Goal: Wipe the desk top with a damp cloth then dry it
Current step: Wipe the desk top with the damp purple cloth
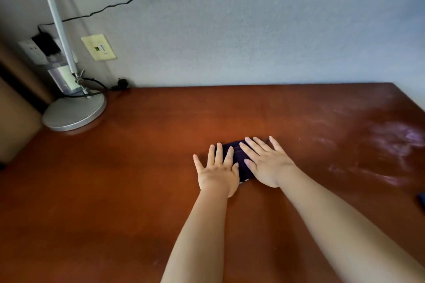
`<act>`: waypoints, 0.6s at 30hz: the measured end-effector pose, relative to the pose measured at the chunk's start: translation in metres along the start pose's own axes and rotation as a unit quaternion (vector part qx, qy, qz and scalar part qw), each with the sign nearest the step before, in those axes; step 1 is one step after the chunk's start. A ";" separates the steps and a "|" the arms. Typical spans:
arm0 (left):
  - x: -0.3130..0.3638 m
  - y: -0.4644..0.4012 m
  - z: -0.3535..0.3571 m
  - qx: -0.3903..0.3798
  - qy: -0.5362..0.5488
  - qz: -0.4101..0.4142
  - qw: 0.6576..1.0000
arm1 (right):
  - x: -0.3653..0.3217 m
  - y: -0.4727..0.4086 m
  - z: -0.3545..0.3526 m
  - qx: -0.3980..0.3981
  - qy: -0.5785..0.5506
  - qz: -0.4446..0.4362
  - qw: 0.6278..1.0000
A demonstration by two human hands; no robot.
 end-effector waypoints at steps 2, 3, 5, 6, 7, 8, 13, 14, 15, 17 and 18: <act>0.001 0.006 -0.001 -0.008 -0.006 -0.003 1.000 | -0.001 0.004 -0.002 -0.008 0.010 -0.010 1.000; 0.001 0.007 -0.001 -0.010 -0.011 0.000 1.000 | -0.001 0.005 -0.002 -0.011 0.011 -0.012 1.000; 0.001 0.007 0.000 -0.010 -0.012 0.005 1.000 | -0.001 0.007 -0.002 -0.013 0.011 -0.013 1.000; 0.000 0.006 0.000 -0.009 -0.010 0.007 1.000 | 0.000 0.007 -0.001 -0.013 0.011 -0.014 1.000; -0.001 0.005 0.001 -0.007 -0.009 0.010 1.000 | 0.001 0.006 -0.001 -0.012 0.008 -0.015 1.000; -0.001 0.003 0.002 -0.006 -0.009 0.014 1.000 | 0.002 0.005 -0.001 -0.013 0.003 -0.017 1.000; 0.003 -0.015 -0.001 0.003 -0.010 0.014 1.000 | 0.017 -0.013 0.000 -0.014 -0.007 -0.021 1.000; 0.006 -0.021 -0.002 0.004 -0.008 0.012 1.000 | 0.021 -0.019 0.000 -0.012 -0.009 -0.019 1.000; 0.009 -0.027 -0.003 0.007 -0.006 0.011 1.000 | 0.026 -0.025 0.000 -0.009 -0.011 -0.019 1.000; 0.012 -0.040 -0.005 0.009 -0.004 0.010 1.000 | 0.034 -0.037 0.001 -0.004 -0.014 -0.020 1.000; 0.015 -0.048 -0.005 0.010 -0.001 0.009 1.000 | 0.040 -0.044 0.001 -0.003 -0.016 -0.021 1.000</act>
Point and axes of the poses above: each hand's wrist, its own y-axis away from the middle knuckle, its own z-axis out of the palm, x = y × z, the point moved 4 cm from there along -y, towards the middle knuckle, and after that the axes turned 14 degrees about x, right-handed, at the moved point
